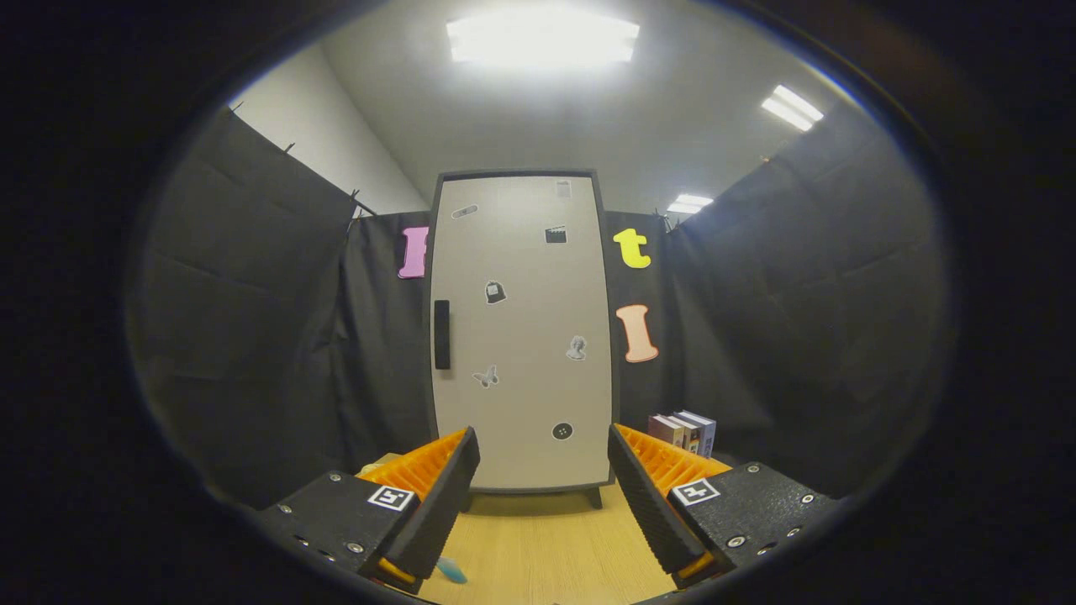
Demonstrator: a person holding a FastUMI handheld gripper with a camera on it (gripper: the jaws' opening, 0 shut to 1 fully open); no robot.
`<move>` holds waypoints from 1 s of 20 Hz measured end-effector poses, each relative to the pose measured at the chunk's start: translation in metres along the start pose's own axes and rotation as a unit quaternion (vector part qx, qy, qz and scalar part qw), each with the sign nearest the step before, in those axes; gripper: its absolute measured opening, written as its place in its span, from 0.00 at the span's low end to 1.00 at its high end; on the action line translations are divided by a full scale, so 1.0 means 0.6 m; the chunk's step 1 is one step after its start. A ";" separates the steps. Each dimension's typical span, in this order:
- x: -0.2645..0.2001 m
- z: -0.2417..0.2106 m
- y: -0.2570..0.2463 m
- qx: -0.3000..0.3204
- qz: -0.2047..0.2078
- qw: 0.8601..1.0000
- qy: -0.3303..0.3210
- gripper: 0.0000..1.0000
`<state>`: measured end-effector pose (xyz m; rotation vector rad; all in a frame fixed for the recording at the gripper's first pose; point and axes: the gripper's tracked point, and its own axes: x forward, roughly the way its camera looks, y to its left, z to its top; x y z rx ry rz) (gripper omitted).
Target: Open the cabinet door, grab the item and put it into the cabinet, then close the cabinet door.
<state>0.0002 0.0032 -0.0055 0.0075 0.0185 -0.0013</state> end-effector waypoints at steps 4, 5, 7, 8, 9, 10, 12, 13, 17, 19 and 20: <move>0.003 0.003 0.006 0.002 0.004 1.000 0.000 0.95; 0.002 0.003 0.007 0.003 0.006 1.000 0.000 0.95; 0.010 0.005 0.011 0.005 0.008 1.000 0.001 0.95; 0.015 0.008 0.013 0.006 0.009 1.000 0.002 0.95; 0.021 0.009 0.013 0.007 0.009 1.000 0.003 0.95; 0.029 0.013 0.015 0.010 0.010 1.000 0.003 0.95; 0.045 0.019 0.018 0.016 0.014 1.000 0.005 0.95; 0.057 0.024 0.019 0.018 0.016 1.000 0.006 0.95; 0.105 0.053 0.029 0.022 0.031 0.999 0.000 0.95; 0.131 0.067 0.037 0.027 0.043 0.999 -0.002 0.95; 0.146 0.073 0.042 0.028 0.050 0.998 -0.002 0.95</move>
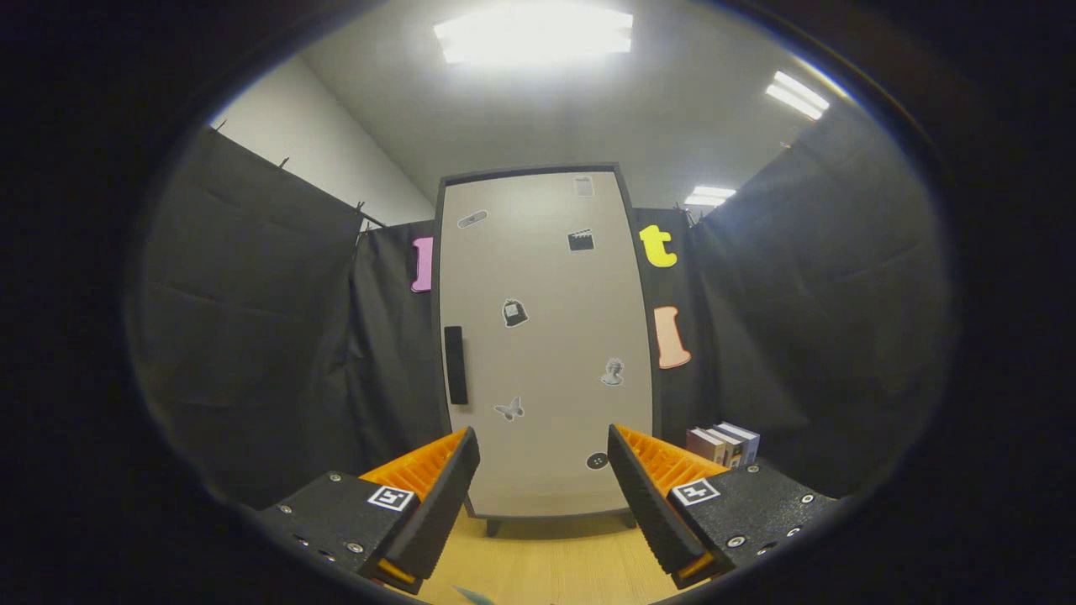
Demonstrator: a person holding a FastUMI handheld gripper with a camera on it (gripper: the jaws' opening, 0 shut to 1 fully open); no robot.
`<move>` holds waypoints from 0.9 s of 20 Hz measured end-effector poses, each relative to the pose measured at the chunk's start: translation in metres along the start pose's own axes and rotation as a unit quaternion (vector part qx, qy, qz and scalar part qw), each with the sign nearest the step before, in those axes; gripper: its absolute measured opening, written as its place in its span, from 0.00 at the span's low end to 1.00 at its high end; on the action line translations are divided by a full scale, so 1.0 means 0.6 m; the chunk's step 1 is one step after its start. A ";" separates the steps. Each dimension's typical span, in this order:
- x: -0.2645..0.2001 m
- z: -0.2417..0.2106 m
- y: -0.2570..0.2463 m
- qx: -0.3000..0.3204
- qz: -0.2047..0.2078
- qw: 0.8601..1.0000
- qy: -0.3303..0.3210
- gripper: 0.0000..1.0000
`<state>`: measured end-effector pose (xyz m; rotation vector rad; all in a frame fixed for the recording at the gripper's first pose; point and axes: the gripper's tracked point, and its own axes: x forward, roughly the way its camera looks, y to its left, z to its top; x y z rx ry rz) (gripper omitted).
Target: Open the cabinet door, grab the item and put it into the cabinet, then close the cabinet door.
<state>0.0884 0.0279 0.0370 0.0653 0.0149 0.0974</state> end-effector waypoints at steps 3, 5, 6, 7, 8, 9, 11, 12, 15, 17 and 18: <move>0.045 0.013 0.010 -0.001 0.013 1.000 0.003 0.95; 0.076 0.020 0.024 0.001 0.023 1.000 0.002 0.95; 0.095 0.024 0.034 0.004 0.031 1.000 0.002 0.95; 0.112 0.026 0.044 0.006 0.038 0.999 0.003 0.95; 0.130 0.029 0.055 0.009 0.046 0.999 0.005 0.95; 0.147 0.030 0.066 0.012 0.053 0.999 0.007 0.95; 0.182 0.027 0.092 0.015 0.068 0.997 0.017 0.95; 0.198 0.028 0.104 0.014 0.073 0.997 0.019 0.95; 0.246 0.029 0.133 0.004 0.083 0.996 0.019 0.95; 0.274 0.021 0.149 0.001 0.089 0.996 0.025 0.94; 0.290 0.013 0.153 -0.001 0.090 0.995 0.030 0.94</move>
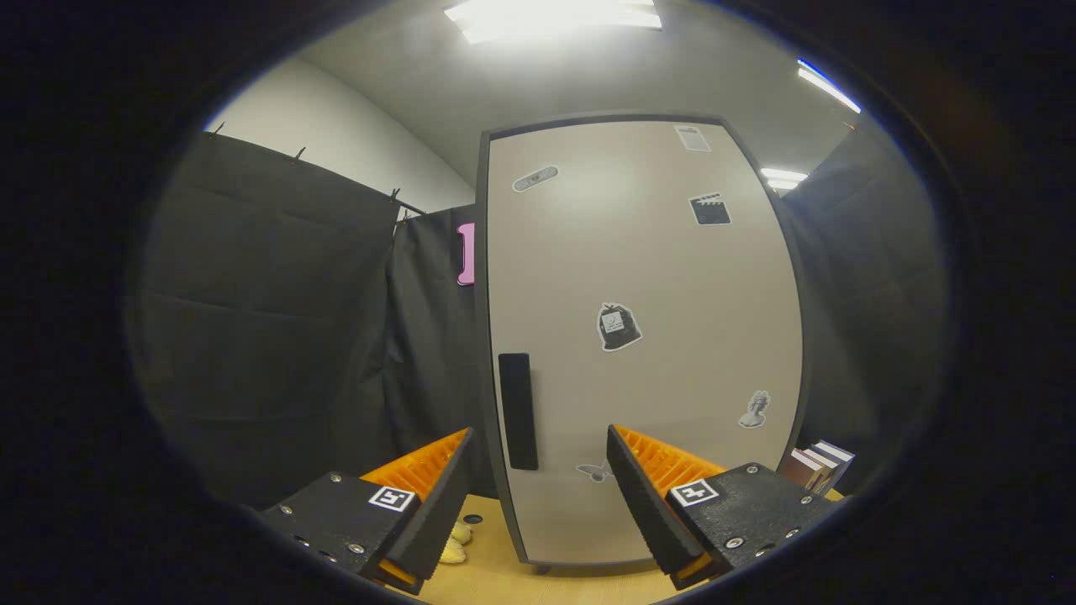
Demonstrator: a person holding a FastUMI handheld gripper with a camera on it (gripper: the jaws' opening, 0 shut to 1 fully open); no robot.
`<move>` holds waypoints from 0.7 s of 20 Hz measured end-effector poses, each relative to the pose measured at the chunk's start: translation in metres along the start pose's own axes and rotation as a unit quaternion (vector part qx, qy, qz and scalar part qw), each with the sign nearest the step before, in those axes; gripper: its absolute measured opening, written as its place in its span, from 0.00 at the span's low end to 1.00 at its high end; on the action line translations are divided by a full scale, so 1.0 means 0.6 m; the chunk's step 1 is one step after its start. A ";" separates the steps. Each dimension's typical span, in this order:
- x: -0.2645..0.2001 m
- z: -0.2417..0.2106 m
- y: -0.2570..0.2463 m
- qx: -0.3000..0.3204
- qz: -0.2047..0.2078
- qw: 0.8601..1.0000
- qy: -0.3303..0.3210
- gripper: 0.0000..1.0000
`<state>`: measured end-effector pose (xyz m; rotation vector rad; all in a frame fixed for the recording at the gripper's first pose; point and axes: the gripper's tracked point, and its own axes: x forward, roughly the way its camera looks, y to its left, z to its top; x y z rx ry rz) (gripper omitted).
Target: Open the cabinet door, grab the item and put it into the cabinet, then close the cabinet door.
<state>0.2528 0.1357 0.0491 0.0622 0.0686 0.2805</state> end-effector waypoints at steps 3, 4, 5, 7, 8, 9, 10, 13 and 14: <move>0.051 -0.014 0.012 0.002 0.005 1.000 0.016 0.94; 0.066 -0.019 0.016 0.001 0.006 1.000 0.021 0.94; 0.081 -0.021 0.021 -0.001 0.007 1.000 0.024 0.93; 0.105 -0.023 0.026 -0.008 0.004 1.000 0.028 0.88; 0.119 -0.022 0.027 -0.012 0.001 1.000 0.029 0.83; 0.132 -0.024 0.028 -0.016 -0.005 0.999 0.030 0.81; 0.143 -0.026 0.026 -0.020 -0.011 0.999 0.037 0.74; 0.170 -0.044 0.026 -0.036 -0.022 0.997 0.061 0.60; 0.172 -0.049 0.030 -0.038 -0.018 0.997 0.067 0.51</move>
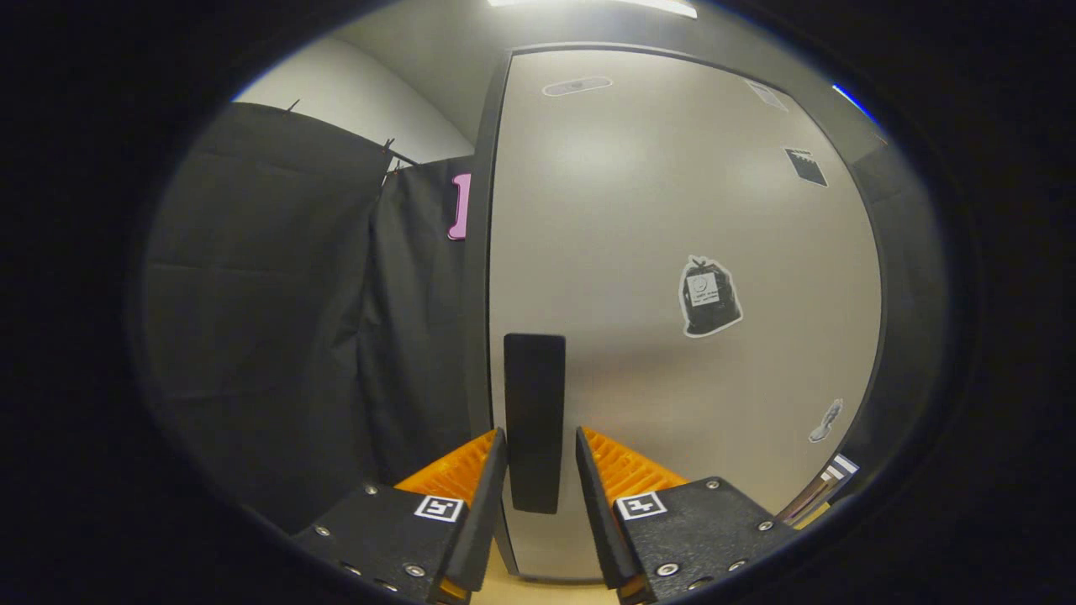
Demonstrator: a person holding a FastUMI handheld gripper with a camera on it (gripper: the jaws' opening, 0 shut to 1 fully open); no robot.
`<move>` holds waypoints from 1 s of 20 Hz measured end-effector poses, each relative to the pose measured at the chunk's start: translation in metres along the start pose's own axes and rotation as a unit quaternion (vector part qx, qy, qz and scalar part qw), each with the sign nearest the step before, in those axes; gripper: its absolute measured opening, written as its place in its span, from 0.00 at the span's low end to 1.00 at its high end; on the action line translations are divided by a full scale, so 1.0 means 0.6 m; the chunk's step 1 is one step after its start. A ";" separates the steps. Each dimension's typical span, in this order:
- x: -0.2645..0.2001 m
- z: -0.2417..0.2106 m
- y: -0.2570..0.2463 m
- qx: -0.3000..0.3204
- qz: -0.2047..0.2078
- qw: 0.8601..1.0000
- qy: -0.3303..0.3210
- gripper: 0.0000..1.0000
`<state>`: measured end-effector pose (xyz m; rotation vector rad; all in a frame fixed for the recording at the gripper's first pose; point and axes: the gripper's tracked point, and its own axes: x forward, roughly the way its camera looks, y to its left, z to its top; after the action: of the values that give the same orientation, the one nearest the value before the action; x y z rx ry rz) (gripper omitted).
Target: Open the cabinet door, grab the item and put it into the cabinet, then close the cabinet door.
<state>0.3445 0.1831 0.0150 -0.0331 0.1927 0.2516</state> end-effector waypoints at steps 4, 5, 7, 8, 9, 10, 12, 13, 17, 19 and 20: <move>-0.005 -0.001 0.001 0.009 0.010 1.000 0.002 0.27; -0.009 -0.001 0.000 0.007 0.015 1.000 0.003 0.26; -0.020 0.000 0.002 0.004 0.026 1.000 0.001 0.26; -0.028 0.001 0.003 0.006 0.032 0.999 0.002 0.26; -0.041 0.004 0.007 0.009 0.039 0.999 0.001 0.26; -0.054 0.007 0.010 0.010 0.045 0.999 0.002 0.26; -0.073 0.012 0.014 0.009 0.056 0.998 0.003 0.26; -0.077 0.008 0.009 0.009 0.061 0.998 0.004 0.26; -0.105 0.009 0.007 0.015 0.080 0.997 0.009 0.26; -0.118 0.009 0.004 0.014 0.088 0.996 0.010 0.26; -0.124 0.009 0.003 0.015 0.091 0.996 0.011 0.26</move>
<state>0.2746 0.1670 0.0346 0.0112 0.2216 0.4310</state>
